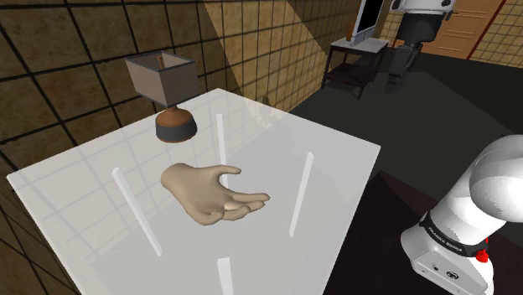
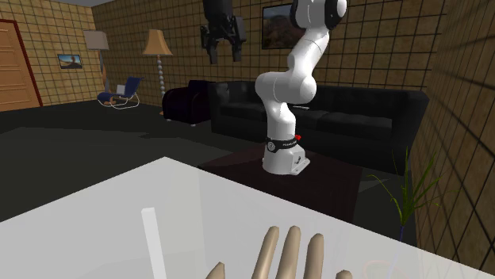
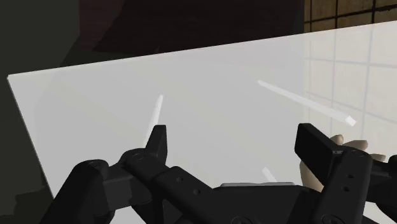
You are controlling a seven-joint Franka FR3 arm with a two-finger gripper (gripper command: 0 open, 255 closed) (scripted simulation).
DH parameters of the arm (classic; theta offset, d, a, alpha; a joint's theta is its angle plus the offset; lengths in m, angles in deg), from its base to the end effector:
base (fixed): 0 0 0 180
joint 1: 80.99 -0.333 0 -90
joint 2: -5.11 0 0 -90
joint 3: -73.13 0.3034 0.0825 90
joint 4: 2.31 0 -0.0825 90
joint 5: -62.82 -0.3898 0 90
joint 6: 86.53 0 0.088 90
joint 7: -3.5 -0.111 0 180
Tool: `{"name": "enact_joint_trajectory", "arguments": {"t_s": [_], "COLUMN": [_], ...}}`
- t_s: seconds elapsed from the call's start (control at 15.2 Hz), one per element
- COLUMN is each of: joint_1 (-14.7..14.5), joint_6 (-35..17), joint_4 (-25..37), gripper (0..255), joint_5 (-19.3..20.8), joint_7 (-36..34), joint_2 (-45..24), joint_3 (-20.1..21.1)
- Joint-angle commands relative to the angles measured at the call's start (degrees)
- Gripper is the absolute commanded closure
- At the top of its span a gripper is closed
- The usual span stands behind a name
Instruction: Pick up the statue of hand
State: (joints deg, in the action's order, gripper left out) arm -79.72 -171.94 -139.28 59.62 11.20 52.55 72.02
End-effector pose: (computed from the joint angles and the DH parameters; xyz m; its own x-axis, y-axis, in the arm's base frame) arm 0.3012 -0.0074 0.5679 0.9926 0.1042 -0.0617 0.0992 -0.9919 -0.0790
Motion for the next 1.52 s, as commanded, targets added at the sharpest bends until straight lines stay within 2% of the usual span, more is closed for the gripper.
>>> {"name": "enact_joint_trajectory", "arguments": {"t_s": [0.0,0.4,0.79,1.12,1.45], "joint_1": [0.00,-2.32,-4.04,-5.12,-6.41], "joint_6": [0.00,-8.00,-14.91,-19.42,-22.45], "joint_4": [0.00,1.23,5.02,10.05,16.75], "gripper": [0,0,0,0,0], "joint_5": [0.00,-2.10,-2.53,-1.21,1.83], "joint_7": [0.00,-3.41,-7.05,-10.57,-14.65], "joint_2": [0.00,-9.96,-21.51,-32.00,-43.11], "joint_3": [0.00,5.47,10.63,14.58,17.86]}}
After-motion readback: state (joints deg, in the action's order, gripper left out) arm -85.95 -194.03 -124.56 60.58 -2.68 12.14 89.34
